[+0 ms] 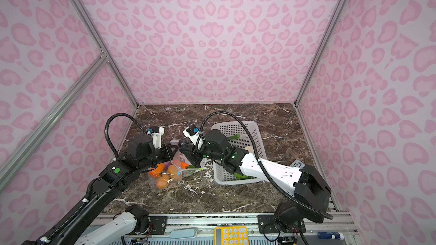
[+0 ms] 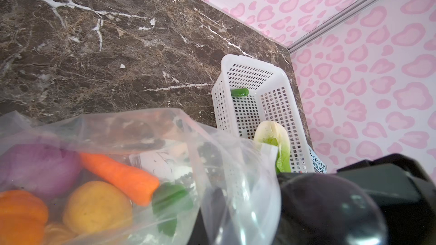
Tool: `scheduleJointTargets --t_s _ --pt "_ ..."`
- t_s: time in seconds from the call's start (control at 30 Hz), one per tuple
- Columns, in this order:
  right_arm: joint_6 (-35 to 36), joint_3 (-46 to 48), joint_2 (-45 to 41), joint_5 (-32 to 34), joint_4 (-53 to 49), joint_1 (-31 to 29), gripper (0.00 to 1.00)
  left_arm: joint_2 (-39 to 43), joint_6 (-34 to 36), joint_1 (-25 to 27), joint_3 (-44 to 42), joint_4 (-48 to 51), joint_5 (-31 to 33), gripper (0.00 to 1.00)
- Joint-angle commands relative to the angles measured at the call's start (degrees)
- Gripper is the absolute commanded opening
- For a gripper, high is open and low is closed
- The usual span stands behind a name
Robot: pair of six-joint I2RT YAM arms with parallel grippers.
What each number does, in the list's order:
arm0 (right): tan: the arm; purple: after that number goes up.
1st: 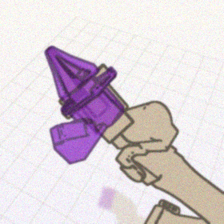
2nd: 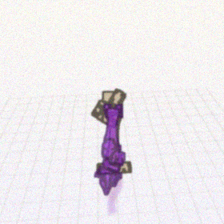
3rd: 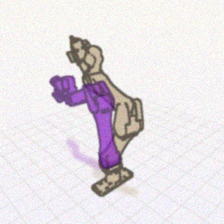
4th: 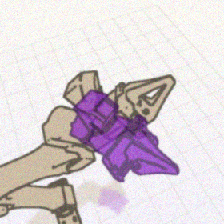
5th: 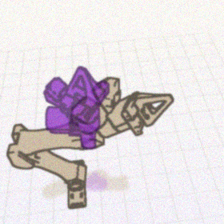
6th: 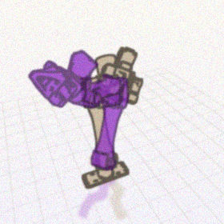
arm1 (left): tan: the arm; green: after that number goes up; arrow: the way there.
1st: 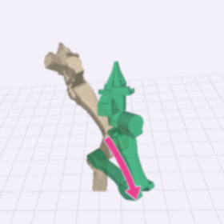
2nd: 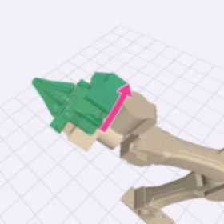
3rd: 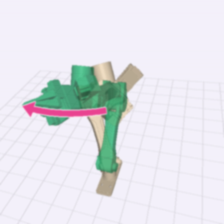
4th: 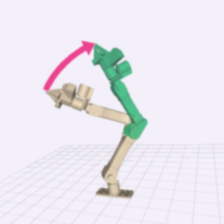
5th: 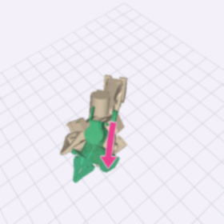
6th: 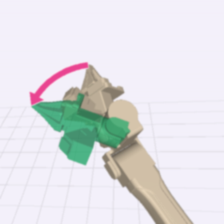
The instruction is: Place the food in the zip-top bag and seal the zipper
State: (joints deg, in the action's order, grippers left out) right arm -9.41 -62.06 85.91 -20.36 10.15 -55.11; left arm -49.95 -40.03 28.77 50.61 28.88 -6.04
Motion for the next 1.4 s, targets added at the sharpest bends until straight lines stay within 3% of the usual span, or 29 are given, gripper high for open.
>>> scheduleJointTargets --t_s 0.0,0.27,0.63,1.1,1.37 --pt "1.15 1.04 1.00 1.44 2.33 -0.08 0.18 0.34 -0.31 -0.03 0.98 -1.50 -0.39 0.03" --pt "1.15 -1.28 4.41 2.38 -3.04 -0.08 0.18 0.71 0.03 -0.03 0.98 -1.79 -1.47 0.03" --pt "2.29 -22.31 15.92 2.07 -33.55 0.18 0.21 0.63 1.34 -0.03 -0.42 -2.30 -4.11 0.03" --pt "-4.52 -24.63 18.86 1.95 -33.97 0.36 0.29 0.85 1.19 -0.03 -0.58 -2.41 -3.45 0.03" --pt "-11.64 -23.55 15.77 -3.72 -29.95 3.32 0.28 0.75 1.02 -0.03 -1.65 -2.43 -3.54 0.03"
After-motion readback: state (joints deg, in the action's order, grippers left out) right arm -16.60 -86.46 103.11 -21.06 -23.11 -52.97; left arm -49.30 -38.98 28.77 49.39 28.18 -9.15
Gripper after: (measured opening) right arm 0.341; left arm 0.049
